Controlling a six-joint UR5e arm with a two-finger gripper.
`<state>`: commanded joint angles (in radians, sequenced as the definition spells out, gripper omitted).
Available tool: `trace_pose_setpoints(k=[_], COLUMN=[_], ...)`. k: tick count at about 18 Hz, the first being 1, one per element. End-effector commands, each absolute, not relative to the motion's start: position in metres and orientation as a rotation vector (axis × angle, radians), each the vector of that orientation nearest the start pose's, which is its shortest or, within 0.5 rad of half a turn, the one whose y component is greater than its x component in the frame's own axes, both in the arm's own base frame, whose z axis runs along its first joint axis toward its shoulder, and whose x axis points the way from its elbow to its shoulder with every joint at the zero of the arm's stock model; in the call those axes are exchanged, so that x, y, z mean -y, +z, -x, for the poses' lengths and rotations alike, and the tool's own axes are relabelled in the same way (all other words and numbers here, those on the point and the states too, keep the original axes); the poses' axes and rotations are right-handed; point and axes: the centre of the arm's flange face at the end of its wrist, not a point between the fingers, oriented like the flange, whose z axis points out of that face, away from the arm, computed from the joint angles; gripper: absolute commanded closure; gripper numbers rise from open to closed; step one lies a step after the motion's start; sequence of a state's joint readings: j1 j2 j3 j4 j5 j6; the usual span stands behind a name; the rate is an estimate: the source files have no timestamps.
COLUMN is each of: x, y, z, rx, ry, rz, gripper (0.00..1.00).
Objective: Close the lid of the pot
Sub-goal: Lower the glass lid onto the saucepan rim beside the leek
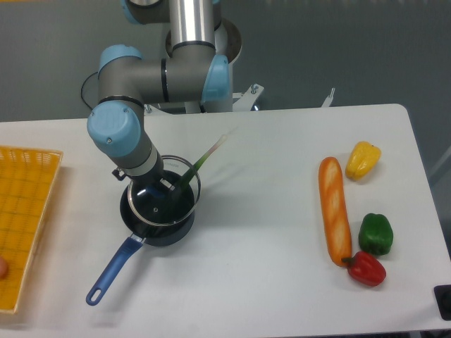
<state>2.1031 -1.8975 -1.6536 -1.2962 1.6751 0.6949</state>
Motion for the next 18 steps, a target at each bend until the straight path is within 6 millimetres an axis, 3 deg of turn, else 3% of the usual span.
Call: trace_pose_setpoints(k=[18], x=[-0.575], y=[0.297], z=[0.189], rx=[-0.255], ry=[0.050], rz=[3.274], gripper=[0.55])
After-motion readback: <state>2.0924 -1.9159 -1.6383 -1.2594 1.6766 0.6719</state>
